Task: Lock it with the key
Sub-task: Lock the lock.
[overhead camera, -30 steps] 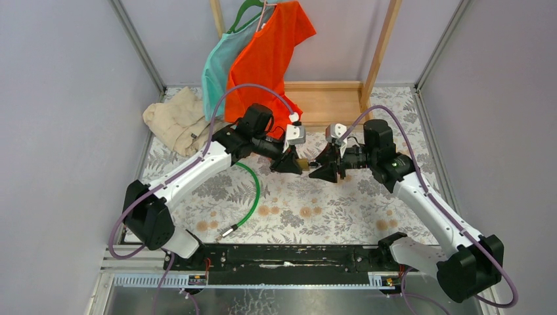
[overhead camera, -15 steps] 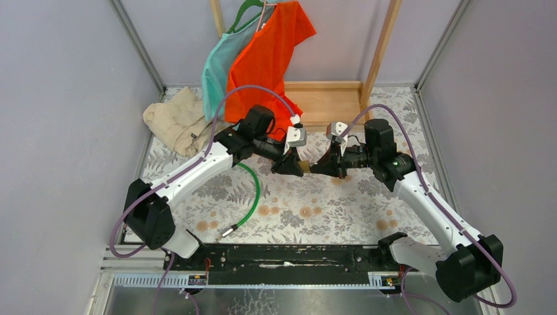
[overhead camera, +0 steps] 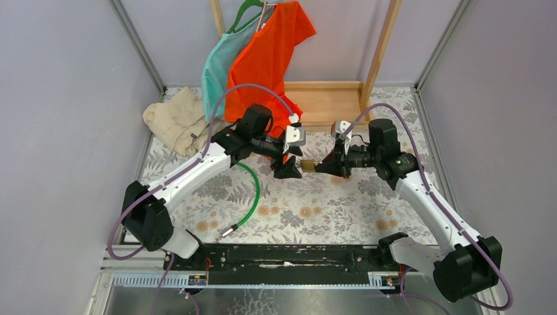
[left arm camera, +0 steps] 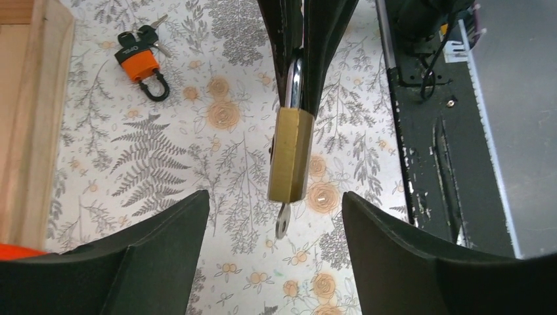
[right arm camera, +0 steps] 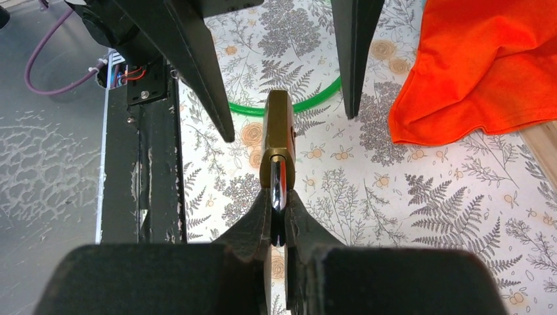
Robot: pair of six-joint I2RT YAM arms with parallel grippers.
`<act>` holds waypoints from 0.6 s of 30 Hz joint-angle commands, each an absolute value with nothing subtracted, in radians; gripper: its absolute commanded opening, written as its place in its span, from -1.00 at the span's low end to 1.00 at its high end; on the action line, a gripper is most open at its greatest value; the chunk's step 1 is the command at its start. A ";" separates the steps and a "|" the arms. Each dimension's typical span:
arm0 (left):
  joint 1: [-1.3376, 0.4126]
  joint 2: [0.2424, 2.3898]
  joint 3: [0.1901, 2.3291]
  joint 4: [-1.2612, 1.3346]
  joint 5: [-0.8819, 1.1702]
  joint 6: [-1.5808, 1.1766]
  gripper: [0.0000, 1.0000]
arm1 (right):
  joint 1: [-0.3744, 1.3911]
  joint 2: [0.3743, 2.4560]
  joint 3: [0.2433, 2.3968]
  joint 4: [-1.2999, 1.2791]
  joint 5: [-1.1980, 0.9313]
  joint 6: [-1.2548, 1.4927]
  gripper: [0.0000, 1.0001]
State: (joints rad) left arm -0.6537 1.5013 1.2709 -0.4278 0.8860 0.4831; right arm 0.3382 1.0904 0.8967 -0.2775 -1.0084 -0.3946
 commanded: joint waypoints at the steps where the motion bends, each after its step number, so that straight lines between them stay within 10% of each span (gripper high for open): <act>1: -0.642 1.454 1.259 -0.476 0.823 0.583 0.60 | 0.319 1.080 0.952 -0.292 -1.106 -0.433 -1.00; 18: -0.633 1.556 1.370 -0.575 0.944 0.536 -0.26 | 0.311 1.081 0.928 -0.288 -1.137 -0.444 -1.00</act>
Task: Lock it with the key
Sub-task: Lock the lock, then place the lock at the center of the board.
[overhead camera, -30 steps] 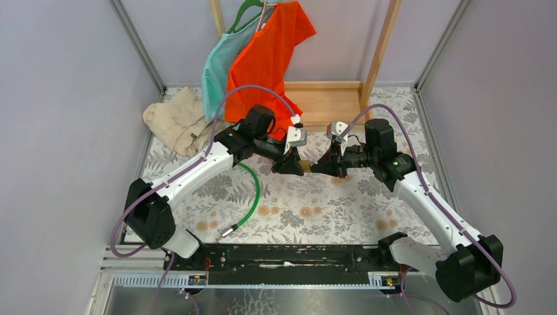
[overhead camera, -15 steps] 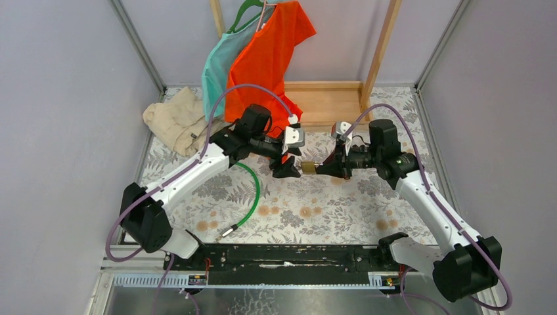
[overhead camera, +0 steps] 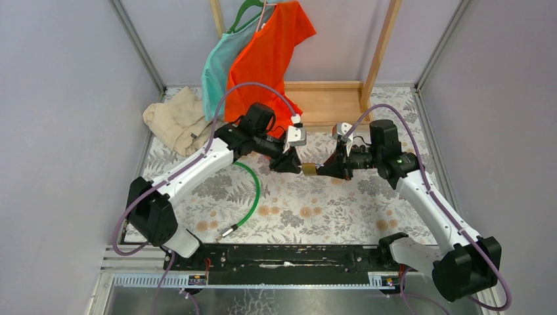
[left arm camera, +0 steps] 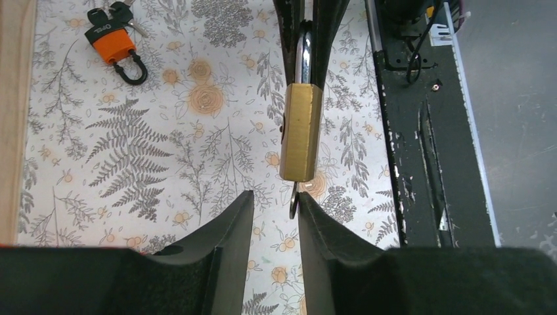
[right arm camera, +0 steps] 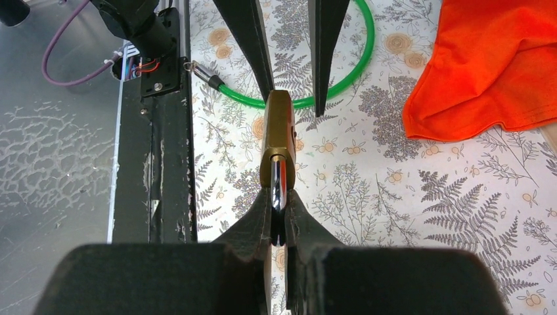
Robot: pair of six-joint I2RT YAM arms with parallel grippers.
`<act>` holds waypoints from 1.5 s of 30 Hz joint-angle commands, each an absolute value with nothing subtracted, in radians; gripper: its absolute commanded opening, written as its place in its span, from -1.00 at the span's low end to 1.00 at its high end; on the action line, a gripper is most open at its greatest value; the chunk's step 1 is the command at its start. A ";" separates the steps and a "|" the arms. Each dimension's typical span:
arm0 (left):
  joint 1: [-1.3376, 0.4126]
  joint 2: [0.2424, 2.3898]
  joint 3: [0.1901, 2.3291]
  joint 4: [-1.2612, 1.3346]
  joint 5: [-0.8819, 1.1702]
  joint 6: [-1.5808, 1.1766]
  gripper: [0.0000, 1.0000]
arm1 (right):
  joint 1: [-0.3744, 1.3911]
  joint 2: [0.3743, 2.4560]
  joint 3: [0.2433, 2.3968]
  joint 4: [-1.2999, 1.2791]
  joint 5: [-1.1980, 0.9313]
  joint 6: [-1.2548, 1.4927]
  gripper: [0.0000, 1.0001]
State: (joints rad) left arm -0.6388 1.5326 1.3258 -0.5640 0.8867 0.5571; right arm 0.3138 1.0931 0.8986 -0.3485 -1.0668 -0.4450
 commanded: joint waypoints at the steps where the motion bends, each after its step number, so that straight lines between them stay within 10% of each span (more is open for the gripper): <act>1: -0.633 1.560 1.371 -0.575 0.951 0.532 -0.33 | 0.311 1.082 0.928 -0.287 -1.136 -0.444 -1.00; 10: -0.635 1.560 1.369 -0.575 0.959 0.526 -1.00 | 0.308 1.078 0.919 -0.262 -1.080 -0.434 -1.00; 31: -0.543 1.510 1.315 -0.699 0.960 0.696 -1.00 | 0.221 1.062 0.941 -0.349 -1.066 -0.530 -1.00; 45: -0.651 1.415 1.172 -0.541 0.645 0.726 -0.99 | 0.233 1.202 0.943 -0.296 -0.662 -0.383 -0.99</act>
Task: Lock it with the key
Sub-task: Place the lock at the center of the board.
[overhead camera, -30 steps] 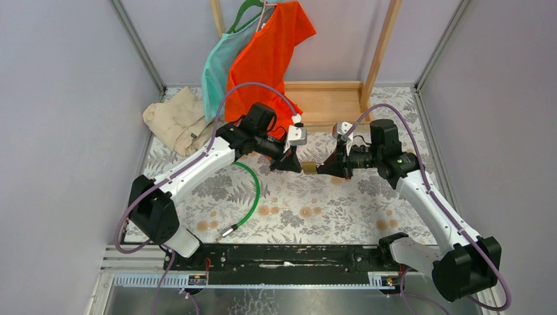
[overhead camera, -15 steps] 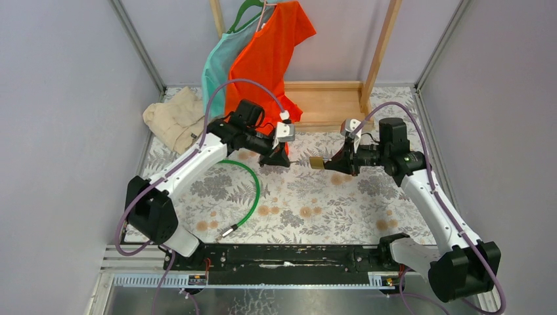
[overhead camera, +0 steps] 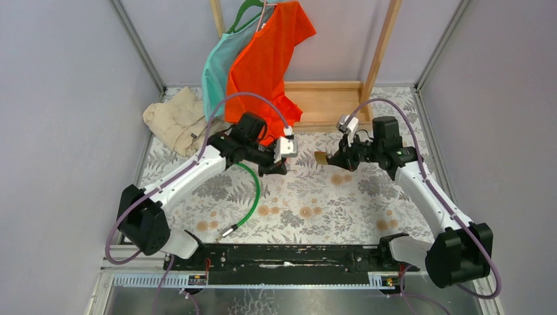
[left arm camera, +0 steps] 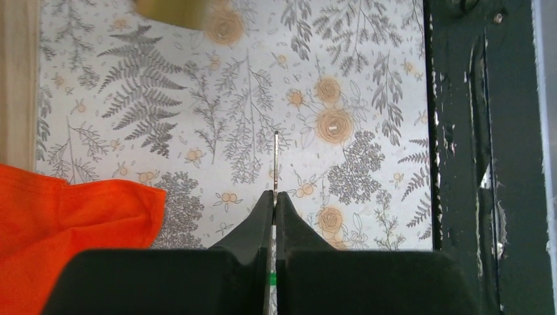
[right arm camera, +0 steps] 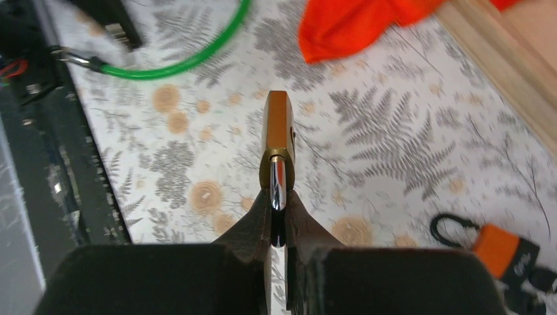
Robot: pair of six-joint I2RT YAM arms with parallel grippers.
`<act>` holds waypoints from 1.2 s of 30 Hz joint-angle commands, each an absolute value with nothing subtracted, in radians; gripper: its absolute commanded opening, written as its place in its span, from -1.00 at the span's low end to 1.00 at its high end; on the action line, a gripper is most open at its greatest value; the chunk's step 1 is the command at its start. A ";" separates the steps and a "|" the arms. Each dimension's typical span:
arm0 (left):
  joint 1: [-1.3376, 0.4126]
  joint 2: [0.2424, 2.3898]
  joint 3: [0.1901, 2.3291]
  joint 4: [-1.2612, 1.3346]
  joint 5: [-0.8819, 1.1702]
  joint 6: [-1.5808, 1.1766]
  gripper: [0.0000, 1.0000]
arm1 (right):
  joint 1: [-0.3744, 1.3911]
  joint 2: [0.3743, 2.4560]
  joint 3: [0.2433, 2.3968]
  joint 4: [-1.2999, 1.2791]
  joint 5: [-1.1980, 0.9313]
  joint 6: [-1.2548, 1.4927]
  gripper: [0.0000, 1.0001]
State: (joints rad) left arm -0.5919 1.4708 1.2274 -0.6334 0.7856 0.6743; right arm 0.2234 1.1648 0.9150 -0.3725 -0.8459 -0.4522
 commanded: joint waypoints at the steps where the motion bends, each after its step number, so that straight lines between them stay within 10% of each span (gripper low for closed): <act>1: -0.659 1.412 1.164 -0.535 0.639 0.732 -0.98 | 0.239 1.220 0.941 -0.297 -0.636 -0.379 -1.00; 36: -0.696 1.479 1.073 -0.387 0.618 0.627 -0.88 | 0.368 1.847 1.070 -0.002 -0.821 0.083 -0.83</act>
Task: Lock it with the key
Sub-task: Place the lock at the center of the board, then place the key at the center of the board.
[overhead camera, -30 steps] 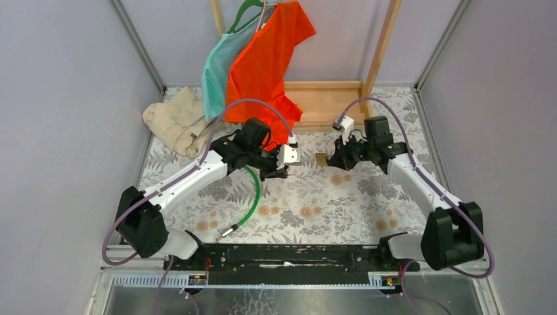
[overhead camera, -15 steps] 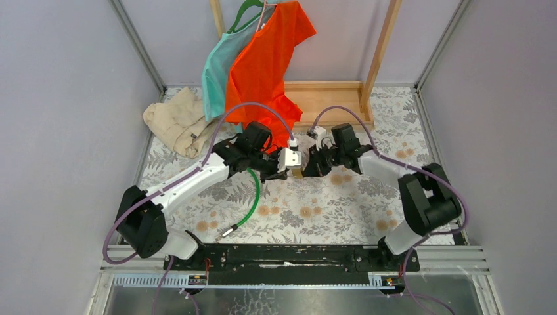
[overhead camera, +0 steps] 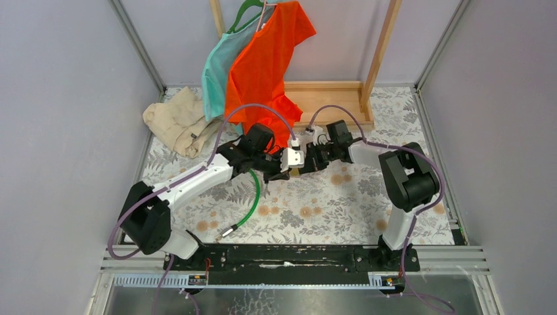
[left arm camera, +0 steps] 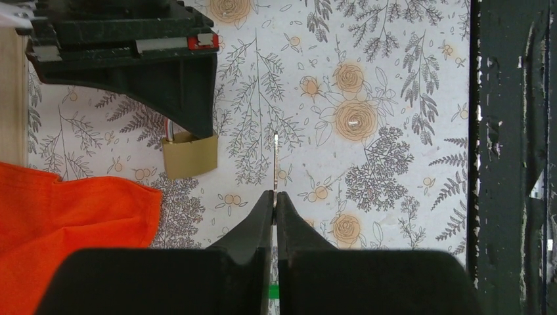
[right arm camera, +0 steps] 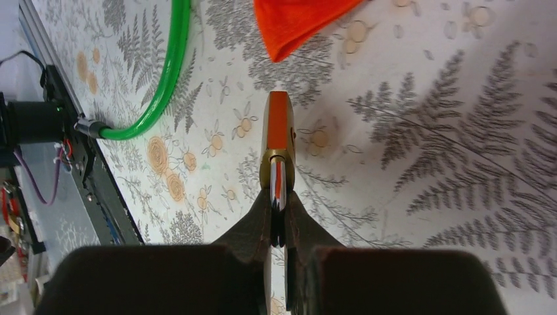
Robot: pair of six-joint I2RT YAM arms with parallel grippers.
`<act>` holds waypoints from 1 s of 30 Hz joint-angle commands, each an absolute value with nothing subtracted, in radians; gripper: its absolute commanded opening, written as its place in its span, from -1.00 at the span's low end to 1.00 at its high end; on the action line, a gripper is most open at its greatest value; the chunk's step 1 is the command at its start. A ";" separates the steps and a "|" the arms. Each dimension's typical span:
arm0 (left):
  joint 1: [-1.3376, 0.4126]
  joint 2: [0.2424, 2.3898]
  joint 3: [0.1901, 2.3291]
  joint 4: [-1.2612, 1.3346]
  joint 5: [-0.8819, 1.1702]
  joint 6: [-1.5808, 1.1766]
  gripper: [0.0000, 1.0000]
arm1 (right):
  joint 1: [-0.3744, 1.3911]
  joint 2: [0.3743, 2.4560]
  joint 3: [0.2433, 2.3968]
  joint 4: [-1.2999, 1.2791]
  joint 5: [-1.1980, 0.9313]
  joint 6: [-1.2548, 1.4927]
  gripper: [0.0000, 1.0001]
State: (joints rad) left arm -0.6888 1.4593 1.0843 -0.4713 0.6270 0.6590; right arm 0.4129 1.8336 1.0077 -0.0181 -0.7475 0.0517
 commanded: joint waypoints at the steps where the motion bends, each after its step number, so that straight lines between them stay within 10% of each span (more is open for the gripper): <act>1: -0.698 1.484 1.073 -0.383 0.615 0.624 -0.88 | 0.357 1.854 1.074 -0.008 -0.827 0.081 -0.79; 13: -0.712 1.531 1.051 -0.341 0.616 0.577 -0.88 | 0.276 1.874 1.085 -0.115 -0.830 0.020 -0.01; 30: -0.735 1.809 1.119 -0.250 0.431 0.501 -0.81 | 0.145 1.491 0.998 -0.167 -0.434 -0.068 0.56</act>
